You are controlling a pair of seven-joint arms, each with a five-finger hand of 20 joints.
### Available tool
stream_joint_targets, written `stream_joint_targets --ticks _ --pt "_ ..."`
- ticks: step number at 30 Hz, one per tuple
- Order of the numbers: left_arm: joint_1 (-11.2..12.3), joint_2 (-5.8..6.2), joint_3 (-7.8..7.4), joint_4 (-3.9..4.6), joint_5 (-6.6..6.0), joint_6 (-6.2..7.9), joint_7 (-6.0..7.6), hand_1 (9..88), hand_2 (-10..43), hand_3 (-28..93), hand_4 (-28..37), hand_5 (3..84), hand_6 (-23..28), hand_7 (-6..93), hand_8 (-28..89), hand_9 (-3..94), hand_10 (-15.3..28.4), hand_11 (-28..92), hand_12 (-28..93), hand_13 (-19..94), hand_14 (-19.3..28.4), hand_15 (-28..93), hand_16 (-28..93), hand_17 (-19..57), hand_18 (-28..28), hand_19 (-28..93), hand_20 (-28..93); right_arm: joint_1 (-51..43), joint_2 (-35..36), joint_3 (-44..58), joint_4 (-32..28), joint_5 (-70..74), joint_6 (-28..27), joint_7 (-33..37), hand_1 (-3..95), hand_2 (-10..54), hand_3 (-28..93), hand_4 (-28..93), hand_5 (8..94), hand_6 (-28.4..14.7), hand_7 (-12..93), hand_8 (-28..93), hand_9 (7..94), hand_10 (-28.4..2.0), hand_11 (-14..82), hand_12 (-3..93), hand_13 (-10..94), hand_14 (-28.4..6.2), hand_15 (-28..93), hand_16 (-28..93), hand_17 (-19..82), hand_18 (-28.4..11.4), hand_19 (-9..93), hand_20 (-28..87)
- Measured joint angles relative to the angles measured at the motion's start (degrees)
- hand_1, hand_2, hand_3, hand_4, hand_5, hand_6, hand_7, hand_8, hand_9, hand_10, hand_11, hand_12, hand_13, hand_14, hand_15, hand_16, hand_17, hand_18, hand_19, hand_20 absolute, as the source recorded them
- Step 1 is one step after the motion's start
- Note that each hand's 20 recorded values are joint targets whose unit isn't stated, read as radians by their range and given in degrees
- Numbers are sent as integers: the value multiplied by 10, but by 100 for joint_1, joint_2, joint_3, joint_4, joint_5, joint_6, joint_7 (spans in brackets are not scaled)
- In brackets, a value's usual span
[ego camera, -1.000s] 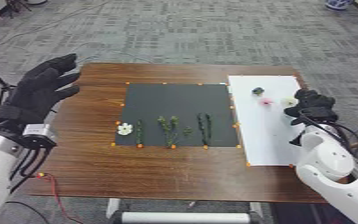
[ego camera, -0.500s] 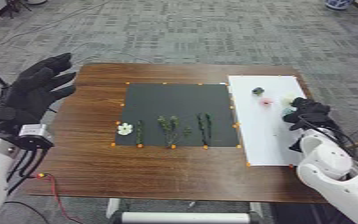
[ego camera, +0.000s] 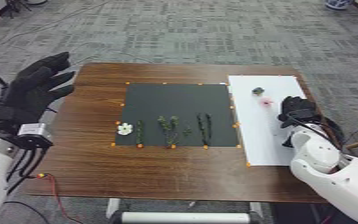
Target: Arrange flowers
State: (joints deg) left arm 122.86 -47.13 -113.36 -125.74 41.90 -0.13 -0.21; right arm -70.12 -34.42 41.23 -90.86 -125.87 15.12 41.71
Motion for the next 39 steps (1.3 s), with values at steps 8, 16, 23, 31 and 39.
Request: stream_joint_targets --ticks 8,16,23,31,39 --pt "43 22 -115 -19 0 0 0 251 -37 708 -255 233 17 203 -90 154 89 132 205 56 122 377 -27 -144 203 393 103 273 170 -614 -430 -82 791 -23 488 -95 887 -215 756 24 460 -21 859 -47 214 510 780 11 532 450 339 -190 786 506" --pt "-114 149 59 30 0 -14 0 249 -35 703 -253 230 16 193 -84 153 87 122 208 55 120 365 -25 -144 203 391 103 1833 -95 -2209 -644 -71 1713 -602 491 -95 888 -220 755 22 465 -25 854 -50 224 510 770 7 552 444 337 -189 783 517" --pt "-422 326 226 132 -4 -19 -27 249 -30 699 -251 228 17 170 -72 145 85 94 222 41 113 338 -14 -141 197 383 103 3369 -1321 -3742 156 235 1890 -866 493 -95 889 -228 753 22 469 -33 851 -51 227 506 763 0 562 444 333 -186 782 522" --pt "-907 505 528 255 -7 -2 18 256 -29 696 -242 231 20 154 -58 151 85 53 252 51 112 282 19 -131 188 366 108 4471 -2749 -5253 820 646 2024 -936 497 -95 889 -240 751 24 473 -43 848 -49 230 500 757 -1 574 436 330 -185 781 524" --pt "-1202 637 858 326 1 143 163 257 -32 702 -245 245 26 175 -69 162 90 58 261 54 113 257 42 -134 188 355 115 4828 -3817 -5796 1404 850 2024 -1062 498 -95 886 -253 743 31 486 -50 850 -39 230 490 756 -2 583 432 330 -182 779 525"
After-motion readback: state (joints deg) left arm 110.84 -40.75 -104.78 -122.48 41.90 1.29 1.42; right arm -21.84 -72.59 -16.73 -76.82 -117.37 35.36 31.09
